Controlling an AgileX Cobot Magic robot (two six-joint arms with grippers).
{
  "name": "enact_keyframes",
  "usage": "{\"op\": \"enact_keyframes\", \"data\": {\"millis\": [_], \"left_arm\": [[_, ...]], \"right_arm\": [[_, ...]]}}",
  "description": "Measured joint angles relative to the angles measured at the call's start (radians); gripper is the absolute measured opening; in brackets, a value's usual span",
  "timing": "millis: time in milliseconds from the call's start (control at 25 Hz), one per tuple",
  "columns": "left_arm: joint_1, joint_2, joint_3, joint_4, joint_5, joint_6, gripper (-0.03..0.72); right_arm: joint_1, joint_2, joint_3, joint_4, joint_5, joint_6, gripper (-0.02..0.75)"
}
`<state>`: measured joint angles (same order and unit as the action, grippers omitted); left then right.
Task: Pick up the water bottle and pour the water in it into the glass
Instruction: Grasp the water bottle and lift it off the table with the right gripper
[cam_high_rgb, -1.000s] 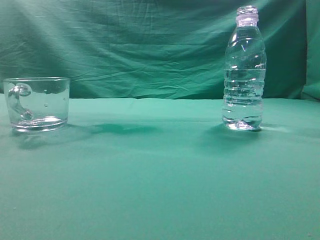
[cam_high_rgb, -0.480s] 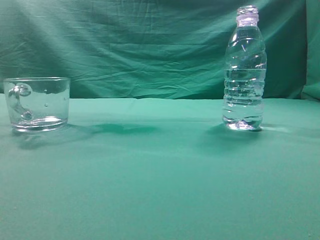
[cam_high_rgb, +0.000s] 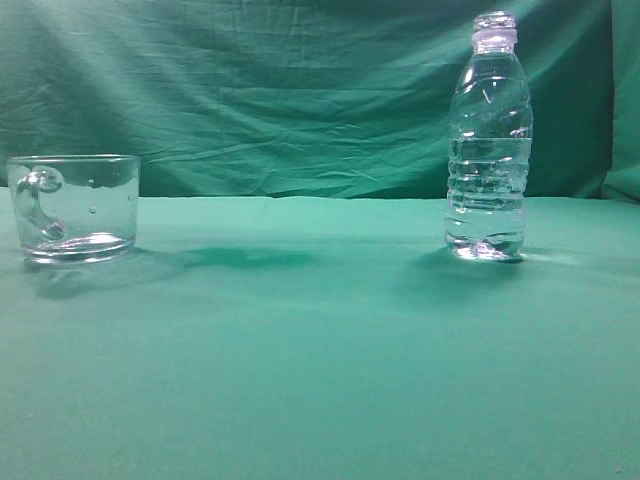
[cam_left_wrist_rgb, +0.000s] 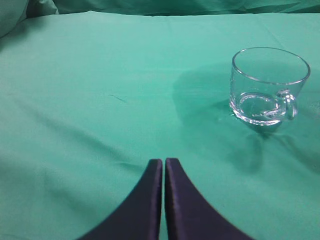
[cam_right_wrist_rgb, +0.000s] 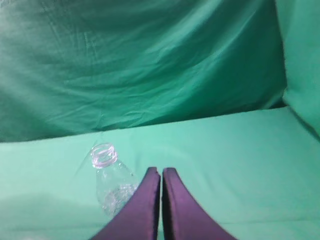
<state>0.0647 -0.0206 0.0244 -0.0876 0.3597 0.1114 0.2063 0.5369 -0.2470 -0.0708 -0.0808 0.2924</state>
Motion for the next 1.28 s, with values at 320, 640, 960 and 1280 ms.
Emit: {"op": "enact_keyframes", "data": {"millis": [320, 640, 960, 1280], "left_arm": [[0.000, 0.000, 0.000, 0.000, 0.000, 0.000, 0.000], [0.000, 0.000, 0.000, 0.000, 0.000, 0.000, 0.000], [0.000, 0.000, 0.000, 0.000, 0.000, 0.000, 0.000], [0.000, 0.000, 0.000, 0.000, 0.000, 0.000, 0.000]], "right_arm": [[0.166, 0.353, -0.030, -0.006, -0.219, -0.002, 0.000], [0.176, 0.687, -0.032, -0.061, -0.512, -0.074, 0.188], [0.176, 0.961, -0.045, -0.088, -0.785, -0.094, 0.645], [0.176, 1.176, -0.168, -0.045, -0.864, -0.094, 0.645]]}}
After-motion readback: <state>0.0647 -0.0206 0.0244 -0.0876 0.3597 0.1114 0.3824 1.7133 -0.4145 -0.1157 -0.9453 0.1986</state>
